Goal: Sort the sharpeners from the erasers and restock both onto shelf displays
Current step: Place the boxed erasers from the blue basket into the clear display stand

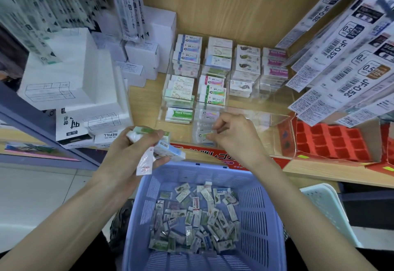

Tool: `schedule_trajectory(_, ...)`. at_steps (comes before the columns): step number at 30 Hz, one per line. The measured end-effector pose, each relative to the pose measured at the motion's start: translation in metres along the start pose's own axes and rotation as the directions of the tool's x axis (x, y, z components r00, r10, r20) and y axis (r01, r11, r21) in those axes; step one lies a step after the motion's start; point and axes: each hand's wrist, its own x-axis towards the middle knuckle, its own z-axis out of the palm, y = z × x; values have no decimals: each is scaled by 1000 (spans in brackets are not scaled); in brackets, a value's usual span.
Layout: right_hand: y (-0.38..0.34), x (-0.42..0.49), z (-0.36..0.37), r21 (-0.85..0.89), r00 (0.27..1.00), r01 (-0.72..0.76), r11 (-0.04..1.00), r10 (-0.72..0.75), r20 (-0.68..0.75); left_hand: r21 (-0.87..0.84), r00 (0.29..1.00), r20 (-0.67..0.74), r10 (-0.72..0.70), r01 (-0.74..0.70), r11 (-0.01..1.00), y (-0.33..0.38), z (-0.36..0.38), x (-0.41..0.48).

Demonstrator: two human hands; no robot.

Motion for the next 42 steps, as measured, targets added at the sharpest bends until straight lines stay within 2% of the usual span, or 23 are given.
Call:
schedule_trajectory(2, -2, 0, -3, -17, 999, 16, 1000, -15, 39, 1, 1000, 1, 2, -2, 1000, 0, 0, 0)
schedule_trajectory(4, -4, 1, -4, -188, 995, 82, 979, -71, 67, -6, 1000, -1, 1, -1, 1000, 0, 1, -1)
schedule_trajectory(6, -2, 3, -2, -448, 981, 194, 873, -162, 111, -14, 1000, -5, -2, 2, 1000, -1, 3, -1)
schedule_trajectory(8, 1, 5, 0, -539, 969, 247, 805, -189, 161, -14, 1000, -9, -6, 6, 1000, 0, 4, -1)
schedule_trajectory(13, 2, 9, 0, -540, 964, 260, 801, -179, 199, 4, 1000, -4, -7, 7, 1000, 0, 7, -2)
schedule_trajectory(18, 7, 3, 4, -463, 958, 259, 848, -287, 10, 0, 1000, 15, -3, 3, 1000, 0, 12, -6)
schedule_trajectory(23, -3, 3, -2, -571, 962, 270, 775, -235, 136, 11, 1000, 18, 1, -1, 1000, -1, 12, -6)
schedule_trajectory(27, -7, 4, -4, -513, 973, 230, 827, -181, 146, 24, 1000, 23, -1, 1, 1000, -2, 12, -7)
schedule_trajectory(31, -6, 3, -3, -501, 972, 226, 835, -159, 174, 18, 999, 33, -8, 8, 1000, -2, 13, -9)
schedule_trajectory(37, 5, 0, 11, -471, 974, 187, 862, -226, -28, 20, 1000, 19, -1, 1, 1000, -2, 14, -9)
schedule_trajectory(40, 5, 5, 16, -444, 937, 139, 885, -262, -229, 12, 1000, 14, -2, 2, 1000, 0, 13, -9)
schedule_trajectory(42, 3, 12, 16, -467, 913, 121, 876, -283, -293, 5, 1000, 16, -9, 9, 1000, 1, 13, -8)
